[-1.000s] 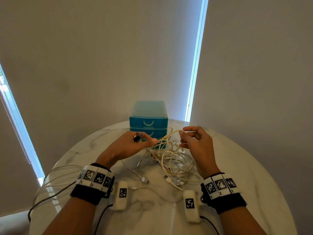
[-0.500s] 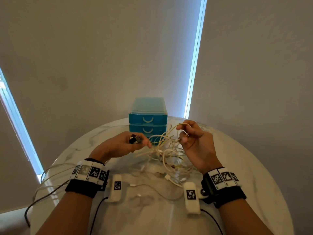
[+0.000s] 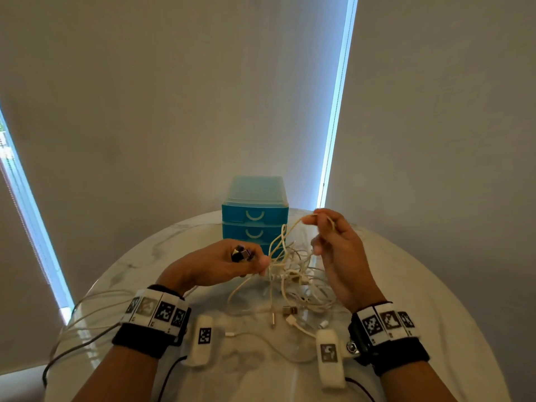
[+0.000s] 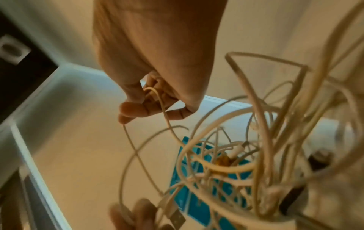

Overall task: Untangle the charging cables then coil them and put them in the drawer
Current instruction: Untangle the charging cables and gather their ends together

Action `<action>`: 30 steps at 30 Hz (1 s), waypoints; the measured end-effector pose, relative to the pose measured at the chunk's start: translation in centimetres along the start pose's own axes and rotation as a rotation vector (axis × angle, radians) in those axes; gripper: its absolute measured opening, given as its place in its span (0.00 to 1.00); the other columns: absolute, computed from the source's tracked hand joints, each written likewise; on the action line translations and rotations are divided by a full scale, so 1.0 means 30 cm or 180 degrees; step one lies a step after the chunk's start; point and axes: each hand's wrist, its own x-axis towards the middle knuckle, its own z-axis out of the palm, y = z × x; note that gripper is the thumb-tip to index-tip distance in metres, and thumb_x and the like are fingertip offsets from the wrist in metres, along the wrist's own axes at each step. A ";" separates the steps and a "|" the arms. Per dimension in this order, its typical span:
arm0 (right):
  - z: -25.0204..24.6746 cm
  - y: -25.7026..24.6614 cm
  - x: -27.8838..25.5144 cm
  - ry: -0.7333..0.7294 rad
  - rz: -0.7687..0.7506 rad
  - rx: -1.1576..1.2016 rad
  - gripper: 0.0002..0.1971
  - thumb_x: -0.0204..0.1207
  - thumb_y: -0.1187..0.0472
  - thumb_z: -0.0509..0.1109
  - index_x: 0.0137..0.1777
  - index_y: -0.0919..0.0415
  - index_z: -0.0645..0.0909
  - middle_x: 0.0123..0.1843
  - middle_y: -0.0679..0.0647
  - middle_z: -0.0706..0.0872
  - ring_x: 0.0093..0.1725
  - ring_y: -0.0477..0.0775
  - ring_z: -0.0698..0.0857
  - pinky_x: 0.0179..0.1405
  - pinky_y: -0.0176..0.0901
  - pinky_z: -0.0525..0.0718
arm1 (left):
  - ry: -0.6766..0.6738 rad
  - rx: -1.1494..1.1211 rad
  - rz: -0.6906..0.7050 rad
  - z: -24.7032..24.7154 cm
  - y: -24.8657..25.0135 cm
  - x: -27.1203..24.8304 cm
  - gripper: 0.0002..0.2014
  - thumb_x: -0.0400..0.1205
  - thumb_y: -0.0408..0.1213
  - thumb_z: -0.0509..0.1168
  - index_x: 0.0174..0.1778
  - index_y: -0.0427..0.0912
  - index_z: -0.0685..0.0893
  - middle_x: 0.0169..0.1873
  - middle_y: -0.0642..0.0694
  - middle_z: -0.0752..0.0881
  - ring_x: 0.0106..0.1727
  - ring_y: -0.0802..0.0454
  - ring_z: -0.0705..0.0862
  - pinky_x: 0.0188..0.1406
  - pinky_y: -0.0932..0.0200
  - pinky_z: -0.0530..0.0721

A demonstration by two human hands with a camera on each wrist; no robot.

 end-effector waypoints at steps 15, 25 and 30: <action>0.004 0.032 0.003 -0.0422 0.0439 0.0290 0.05 0.94 0.63 0.62 0.63 0.58 0.80 0.73 0.53 0.92 0.54 0.59 0.85 0.52 0.50 0.79 | 0.1096 -0.0554 -0.0359 -0.011 0.042 0.005 0.20 0.83 0.66 0.65 0.58 0.60 0.93 0.37 0.64 0.92 0.39 0.67 0.90 0.44 0.68 0.82; 0.066 0.064 -0.028 -0.1167 0.0373 -0.1268 0.13 0.90 0.61 0.73 0.70 0.59 0.79 0.59 0.51 0.97 0.61 0.50 0.94 0.70 0.49 0.89 | 0.2537 -0.1691 0.0161 -0.021 0.043 0.018 0.21 0.91 0.60 0.63 0.50 0.50 0.94 0.25 0.54 0.70 0.24 0.58 0.66 0.26 0.59 0.64; 0.022 0.068 -0.020 -0.0639 0.0411 -0.1435 0.12 0.81 0.60 0.83 0.62 0.58 0.89 0.51 0.52 0.98 0.55 0.52 0.96 0.64 0.53 0.93 | 0.2963 -0.2506 0.0516 -0.071 0.040 -0.015 0.22 0.92 0.60 0.59 0.51 0.50 0.93 0.30 0.51 0.68 0.27 0.56 0.60 0.23 0.56 0.57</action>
